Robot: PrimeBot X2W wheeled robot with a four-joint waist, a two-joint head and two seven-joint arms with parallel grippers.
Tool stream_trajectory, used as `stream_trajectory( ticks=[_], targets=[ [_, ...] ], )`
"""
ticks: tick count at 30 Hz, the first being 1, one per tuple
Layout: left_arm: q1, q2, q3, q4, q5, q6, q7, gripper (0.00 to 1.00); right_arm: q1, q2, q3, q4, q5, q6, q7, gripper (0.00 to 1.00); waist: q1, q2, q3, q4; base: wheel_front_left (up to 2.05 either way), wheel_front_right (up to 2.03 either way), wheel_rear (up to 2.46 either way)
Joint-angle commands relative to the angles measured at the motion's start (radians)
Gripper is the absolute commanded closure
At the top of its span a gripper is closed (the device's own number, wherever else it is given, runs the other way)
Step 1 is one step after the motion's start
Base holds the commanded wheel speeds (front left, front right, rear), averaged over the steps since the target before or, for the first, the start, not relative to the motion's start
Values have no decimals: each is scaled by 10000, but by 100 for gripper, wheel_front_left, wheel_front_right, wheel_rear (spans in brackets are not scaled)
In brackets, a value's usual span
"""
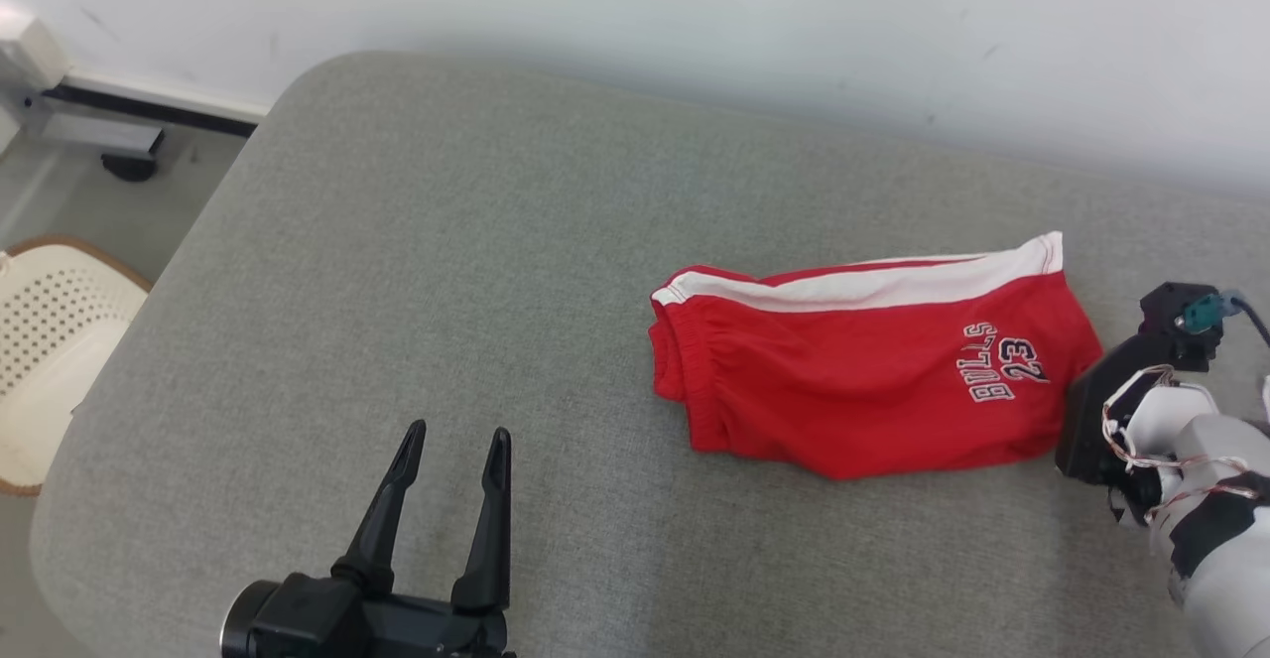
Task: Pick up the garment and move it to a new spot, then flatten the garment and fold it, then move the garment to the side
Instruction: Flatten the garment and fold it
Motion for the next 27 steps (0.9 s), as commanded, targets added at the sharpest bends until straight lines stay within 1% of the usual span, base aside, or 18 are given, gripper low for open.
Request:
stream_trajectory(
  ticks=[1, 3, 7, 12, 13, 14, 15, 18, 22, 27],
  targets=[
    [232, 73, 28, 65, -31, -39, -34, 0, 305, 102, -95, 90, -157, -30, -34, 100, 0, 0, -444, -379, 0, 0, 0],
    [269, 116, 24, 114, -47, -73, -34, 0, 455, 236, -221, 83, -191, -30, -93, 100, 0, 0, -653, -533, 0, 0, 0],
    [476, 118, -55, 166, 17, 42, 31, 0, 963, 586, -371, 86, -291, -30, -28, 100, 0, 0, -1092, -814, 0, 0, 0],
    [719, 194, -55, 175, -74, 181, 225, 0, 1656, 836, -497, 110, -345, -30, -3, 100, 0, 0, -1473, -1073, 0, 0, 0],
    [764, 220, -9, 151, -107, 216, 254, 0, 1724, 874, -518, 108, -370, -30, -60, 78, 0, 0, -1523, -1116, 0, 0, 0],
    [817, 243, 12, 135, -112, 254, 314, 0, 1792, 884, -539, 106, -408, -30, -121, 41, 0, 0, -1562, -1142, 0, 0, 0],
    [873, 270, 41, 132, -142, 275, 333, 0, 1855, 842, -602, 102, -428, -30, -197, 0, 0, 0, -1614, -1168, 0, 0, 0],
    [1045, 376, 168, 103, -246, 402, 494, 0, 1807, 830, -671, 72, -586, -30, -287, 0, 0, 0, -1760, -1236, 0, 0, 0],
    [1182, 496, 280, 117, -319, 506, 609, 0, 1498, 1030, -827, -66, -320, -28, 102, 0, 0, 0, -1914, -1282, 0, 0, 0],
    [1327, 814, 306, 276, -216, 473, 795, 0, 1072, 668, -671, -453, -171, -28, 1428, 0, 0, 0, -1958, -1270, 0, 0, 0]
  ],
)
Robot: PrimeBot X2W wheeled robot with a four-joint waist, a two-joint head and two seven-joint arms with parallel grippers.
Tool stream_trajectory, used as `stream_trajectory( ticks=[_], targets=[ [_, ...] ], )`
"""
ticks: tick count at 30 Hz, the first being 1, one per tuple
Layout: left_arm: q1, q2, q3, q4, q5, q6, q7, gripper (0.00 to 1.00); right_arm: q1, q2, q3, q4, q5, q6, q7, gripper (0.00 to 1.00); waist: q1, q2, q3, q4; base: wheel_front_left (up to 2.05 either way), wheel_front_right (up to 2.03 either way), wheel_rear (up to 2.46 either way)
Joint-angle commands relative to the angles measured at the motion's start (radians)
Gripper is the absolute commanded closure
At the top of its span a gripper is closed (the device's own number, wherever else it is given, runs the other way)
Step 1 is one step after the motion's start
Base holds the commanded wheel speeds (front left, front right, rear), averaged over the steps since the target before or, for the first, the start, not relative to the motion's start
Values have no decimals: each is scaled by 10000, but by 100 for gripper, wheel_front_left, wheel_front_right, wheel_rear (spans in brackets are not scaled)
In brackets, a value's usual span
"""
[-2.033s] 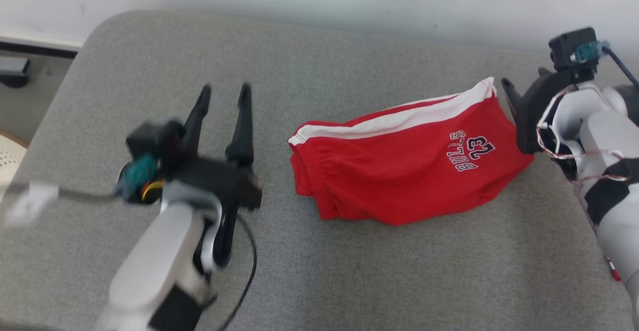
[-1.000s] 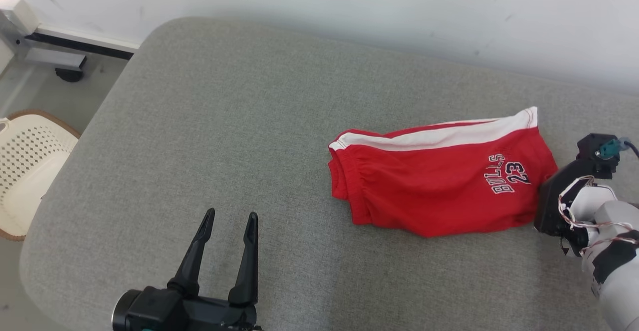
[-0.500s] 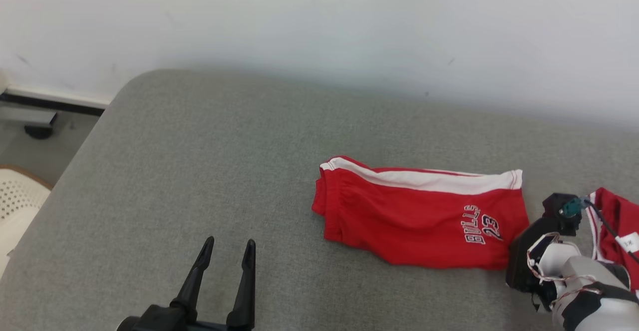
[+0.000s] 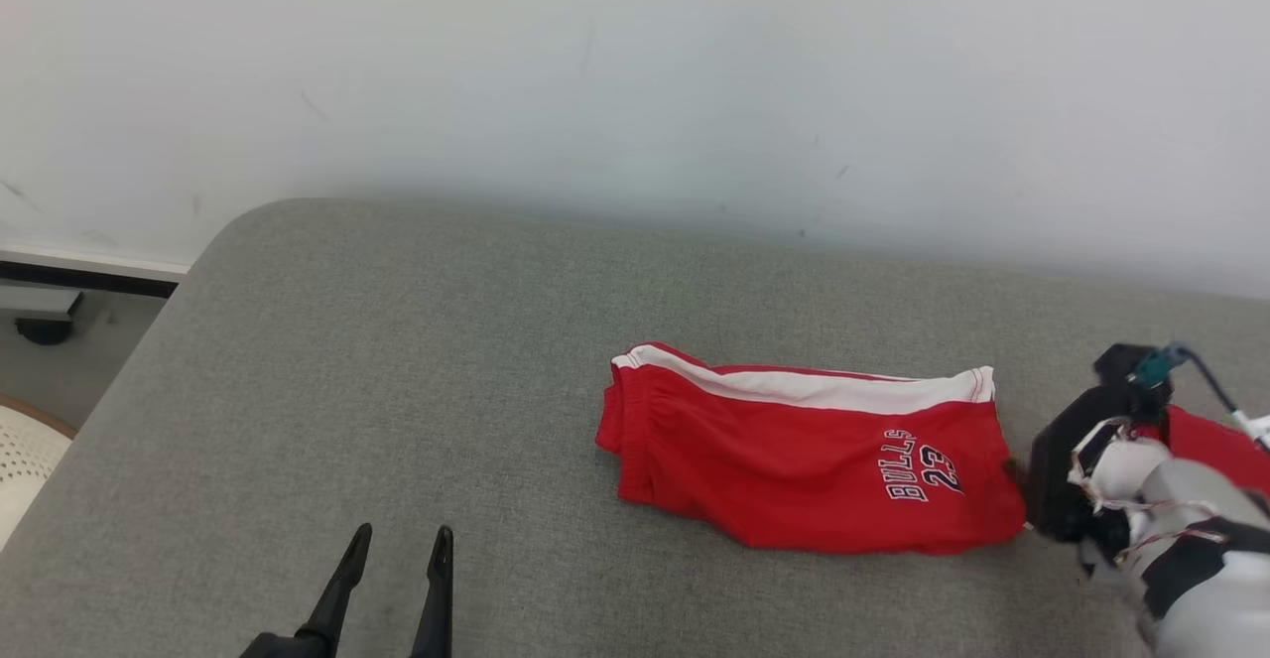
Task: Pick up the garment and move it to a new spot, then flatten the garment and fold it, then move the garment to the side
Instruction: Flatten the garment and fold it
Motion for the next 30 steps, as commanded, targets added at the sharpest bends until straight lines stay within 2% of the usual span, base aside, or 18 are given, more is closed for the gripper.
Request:
stream_trajectory(
  ticks=[1, 7, 13, 20, 30],
  targets=[
    [58, 95, 21, 86, 95, -55, 39, 0, -117, -157, 16, -85, 30, -26, 181, 0, 1, 1, 59, 54, 0, 0, 0],
    [-561, 355, 129, 753, 171, -199, -37, 0, -671, -636, -319, -68, -181, -26, 973, 0, 1, 1, 537, 494, 0, 0, 0],
    [-1071, 257, 116, 993, 133, -351, -279, 0, -1157, -1053, -878, 339, -908, -26, 1582, 0, 1, 1, 1282, 1005, 0, 0, 0],
    [-1267, 106, 57, 1135, 37, -428, -463, 0, -1263, -952, -1872, 497, -1492, -27, 2080, 0, 1, 1, 1736, 1405, 0, 0, 0],
    [-1420, -62, -129, 1119, 22, -454, -509, 0, -729, -813, -3148, 615, -2992, -27, 2703, 0, 1, 1, 2010, 1625, 0, 0, 0]
  ],
)
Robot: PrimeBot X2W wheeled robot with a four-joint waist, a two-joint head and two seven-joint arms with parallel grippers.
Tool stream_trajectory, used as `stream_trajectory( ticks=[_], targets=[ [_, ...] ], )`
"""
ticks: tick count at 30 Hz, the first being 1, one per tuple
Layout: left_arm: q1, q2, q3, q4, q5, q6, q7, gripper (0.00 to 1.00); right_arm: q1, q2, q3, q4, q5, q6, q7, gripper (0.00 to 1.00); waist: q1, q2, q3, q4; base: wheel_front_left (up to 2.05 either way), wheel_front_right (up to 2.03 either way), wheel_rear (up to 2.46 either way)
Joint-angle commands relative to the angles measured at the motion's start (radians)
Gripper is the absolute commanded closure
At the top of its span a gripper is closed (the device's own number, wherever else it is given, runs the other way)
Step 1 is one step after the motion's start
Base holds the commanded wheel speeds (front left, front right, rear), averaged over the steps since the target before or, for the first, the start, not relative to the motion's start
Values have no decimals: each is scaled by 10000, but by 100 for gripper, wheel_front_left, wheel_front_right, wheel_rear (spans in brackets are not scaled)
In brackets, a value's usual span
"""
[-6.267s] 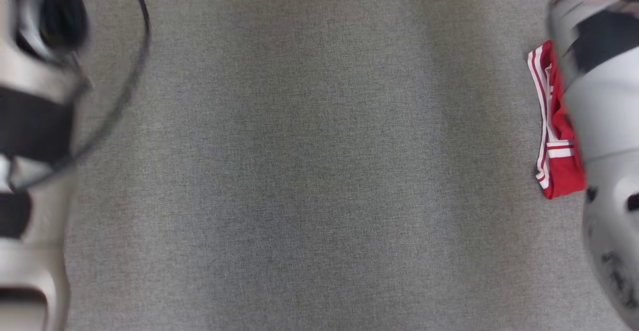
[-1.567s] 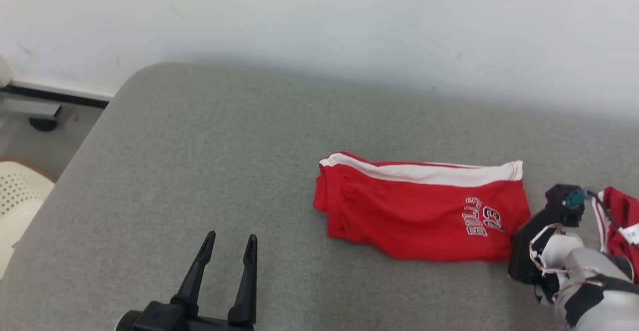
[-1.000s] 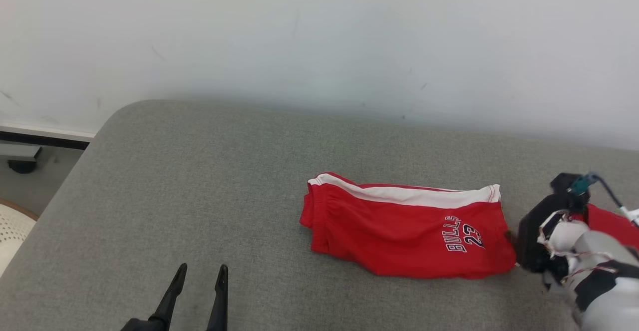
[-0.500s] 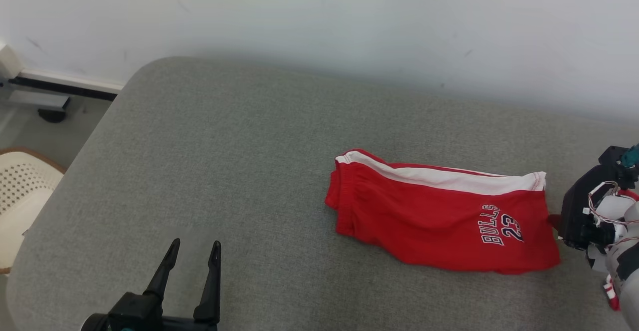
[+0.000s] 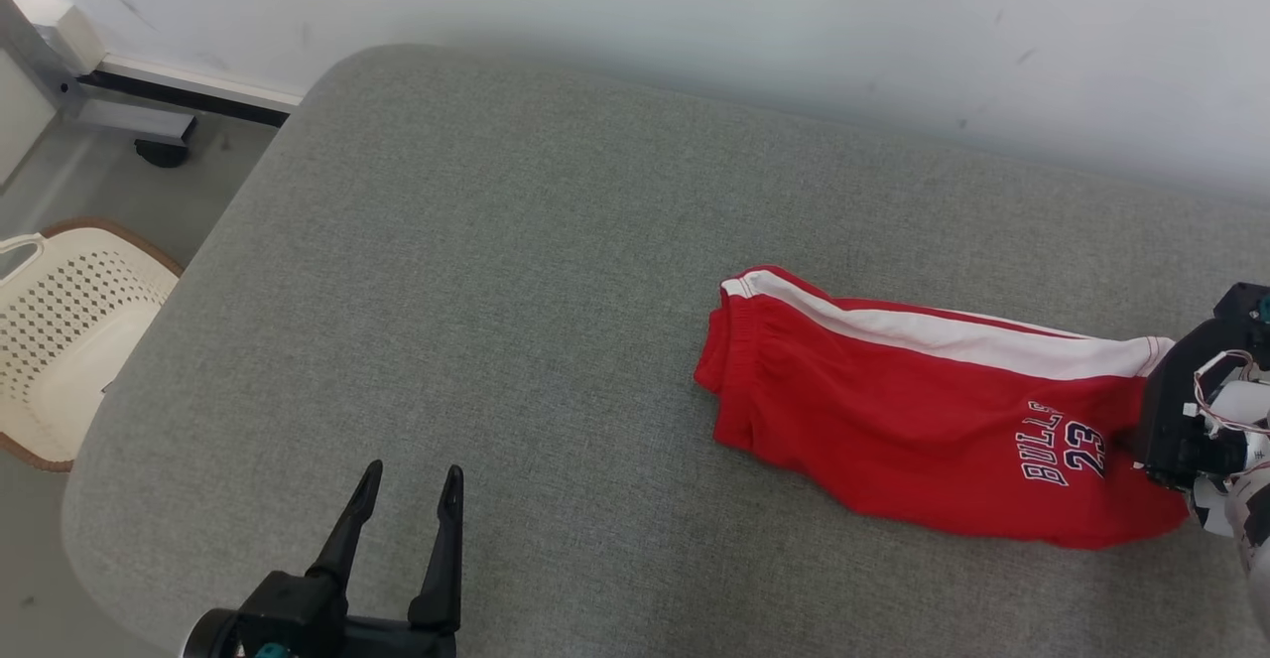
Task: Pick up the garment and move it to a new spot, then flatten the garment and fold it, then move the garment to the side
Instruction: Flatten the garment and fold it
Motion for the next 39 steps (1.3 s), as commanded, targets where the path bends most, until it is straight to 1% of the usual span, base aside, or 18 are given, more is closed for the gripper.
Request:
stream_trajectory(
  ticks=[1, 2, 3, 4, 5, 7, 9, 13, 18, 21, 23, 27, 32, 35, 39],
  targets=[
    [-112, -37, -31, 22, -10, -35, -49, 0, 549, 213, -176, 243, -277, -27, 221, 0, 0, 0, 31, 43, 0, 0, 0],
    [-122, -40, -45, 36, -13, -42, -39, 0, 623, 225, -345, 253, -427, -27, 276, 11, 0, 0, 26, 42, 0, 0, 0],
    [-130, -39, -54, 46, -25, -44, -33, 0, 672, 234, -500, 264, -600, -27, 297, 58, 0, 0, 19, 35, 0, 0, 0],
    [-131, -38, -59, 63, -37, -35, -29, 0, 704, 237, -642, 263, -806, -28, 246, 93, 0, 0, 4, 21, 0, 0, 0],
    [-115, -33, -67, 84, -60, -14, -23, 0, 695, 216, -949, 173, -1137, -28, 187, 100, 0, 0, -36, -22, 0, 0, 0],
    [-90, -27, -80, 112, -90, -3, -12, 0, 659, 189, -1267, -32, -1538, -33, 124, 100, 0, 0, -100, -73, 0, 0, 0],
    [-76, -27, -87, 127, -100, -1, -10, 0, 639, 157, -1416, -158, -1699, -36, 115, 100, 0, 0, -139, -96, 0, 0, 0],
    [15, -27, -115, 189, -147, 4, -14, 0, 635, 190, -2018, -849, -2448, -36, 233, 100, 0, 0, -361, -178, 0, 0, 0],
    [137, -32, -156, 243, -219, 14, -4, 0, 783, 633, -2714, -1916, -3276, -28, 505, 100, 0, 0, -662, -216, 0, 0, 0],
    [244, -31, -195, 274, -257, 25, 26, 0, 966, 923, -2992, -2554, -3599, -28, 662, 100, 0, 0, -913, -192, 0, 0, 0],
    [320, -6, -212, 281, -286, 41, 45, 0, 1029, 1261, -3061, -2903, -3635, -28, 709, 100, 0, 0, -1127, -174, 0, 0, 0],
    [529, 80, -223, 229, -334, 81, 91, 0, 742, 2159, -2811, -3336, -2959, -27, 1027, 100, 0, 0, -1452, -174, 0, 0, 0],
    [663, 66, -317, 130, -378, 116, 154, 0, 503, 2815, -1609, -3642, -1817, -27, 1335, 100, 0, 0, -1620, -55, 0, 0, 0],
    [642, 14, -417, 114, -386, 60, 158, 0, 448, 3029, -917, -3776, -1088, -27, 1440, 100, 0, 0, -1675, 144, 0, 0, 0],
    [613, -35, -503, 128, -406, 42, 139, 0, 519, 3089, -270, -3862, -453, -27, 1367, 100, 0, 0, -1667, 493, 0, 0, 0]
  ],
)
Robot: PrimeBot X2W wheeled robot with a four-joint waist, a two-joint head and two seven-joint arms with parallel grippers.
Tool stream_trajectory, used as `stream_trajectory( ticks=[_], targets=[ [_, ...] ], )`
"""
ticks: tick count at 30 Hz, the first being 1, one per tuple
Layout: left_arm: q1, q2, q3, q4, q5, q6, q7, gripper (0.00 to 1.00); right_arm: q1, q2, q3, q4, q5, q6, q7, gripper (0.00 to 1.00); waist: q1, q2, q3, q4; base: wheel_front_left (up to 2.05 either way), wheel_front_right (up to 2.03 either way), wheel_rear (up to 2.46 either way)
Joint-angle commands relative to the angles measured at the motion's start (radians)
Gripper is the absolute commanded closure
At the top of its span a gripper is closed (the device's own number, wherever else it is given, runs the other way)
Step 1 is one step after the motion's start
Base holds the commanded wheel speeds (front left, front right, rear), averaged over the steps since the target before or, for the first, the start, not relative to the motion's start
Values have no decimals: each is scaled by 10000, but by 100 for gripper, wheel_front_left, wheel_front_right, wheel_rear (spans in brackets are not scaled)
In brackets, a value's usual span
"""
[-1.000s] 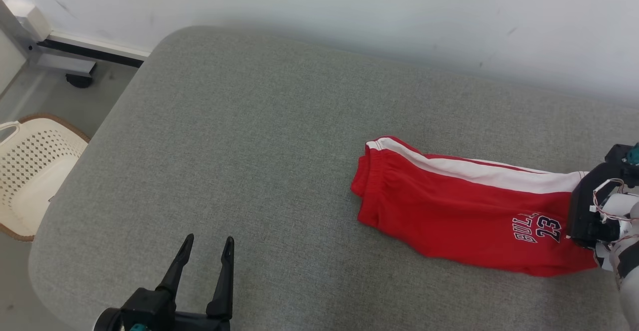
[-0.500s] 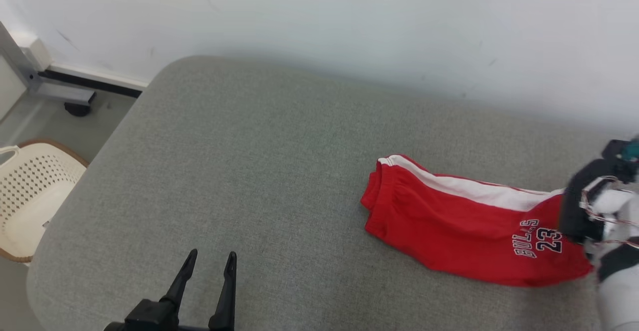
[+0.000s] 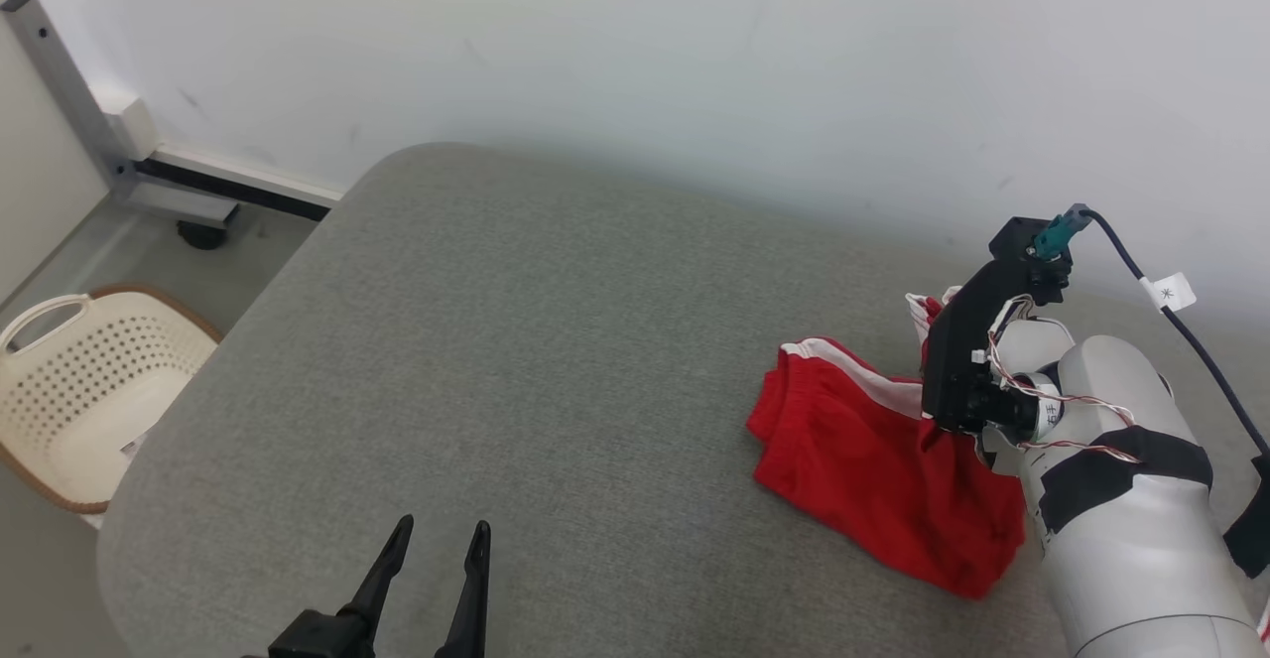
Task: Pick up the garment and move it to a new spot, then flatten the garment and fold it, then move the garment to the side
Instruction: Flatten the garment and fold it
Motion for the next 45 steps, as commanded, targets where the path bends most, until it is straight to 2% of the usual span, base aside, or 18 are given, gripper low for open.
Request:
stream_trajectory(
  ticks=[1, 7, 12, 13, 14, 15, 16, 21, 24, 30, 31, 32, 33, 38, 45],
  targets=[
    [76, -31, -3, 0, -110, 6, -58, 0, 24, 14, 182, -16, 242, -27, -111, 100, 1, 0, 14, 322, 0, 0, 0],
    [-133, -122, -109, 127, -139, -91, -89, 0, -22, 31, 1265, 442, 1520, -27, -344, 100, 1, 0, 142, 948, 0, 0, 0],
    [-164, -167, -141, 198, -154, -83, -150, 0, -53, 33, 1379, 814, 1532, -27, -914, 100, 1, 0, 187, 1214, 0, 0, 0],
    [-160, -216, -174, 169, -127, 10, -157, 0, -113, 37, 1483, 1080, 1375, -27, -1135, 95, 1, 0, 230, 1278, 0, 0, 0],
    [-160, -216, -174, 169, -127, 10, -157, 0, -113, 37, 1483, 1080, 1375, -27, -1135, 95, 1, 0, 230, 1278, 0, 0, 0],
    [-167, -243, -197, 150, -112, 45, -157, 0, -142, 40, 1605, 1239, 1466, -27, -1097, 67, 1, 0, 255, 1300, 0, 0, 0],
    [-174, -260, -210, 142, -103, 47, -157, 0, -186, 36, 1674, 1339, 1648, -27, -1130, 0, 1, 0, 266, 1309, 0, 0, 0],
    [-54, -244, -129, 69, -140, 216, -202, 0, -545, 31, 1782, 1268, 2284, -27, -2029, 0, 1, 0, 229, 1044, 0, 0, 0],
    [63, -208, -72, 20, -166, 287, -206, 0, -626, -73, 1636, 1110, 2004, -27, -2673, 0, 1, 0, 116, 693, 0, 0, 0],
    [-42, -302, -88, -145, -135, 271, -296, 0, -28, -856, 1381, 849, 1220, -27, -3547, 0, 1, 0, 16, 110, 0, 0, 0],
    [-81, -311, -106, -156, -124, 251, -290, 0, 126, -981, 1328, 830, 1115, -27, -3627, 11, 1, 0, 19, 56, 0, 0, 0],
    [-117, -317, -130, -162, -106, 257, -301, 0, 282, -1118, 1272, 799, 1016, -27, -3704, 73, 1, 0, 21, 22, 0, 0, 0],
    [-145, -324, -141, -162, -94, 259, -306, 0, 475, -1210, 1239, 761, 971, -27, -3785, 100, 1, 0, 25, -1, 0, 0, 0],
    [-131, -258, -87, -173, -166, 287, -326, 0, 1473, -977, 897, 684, 1094, -27, -3992, 100, 1, 0, 78, -95, 0, 0, 0],
    [-169, -135, -46, -200, -227, 307, -274, 0, 2339, -286, 1165, 474, 1352, -27, -3843, 100, 1, 0, 91, -49, 0, 0, 0]
  ],
)
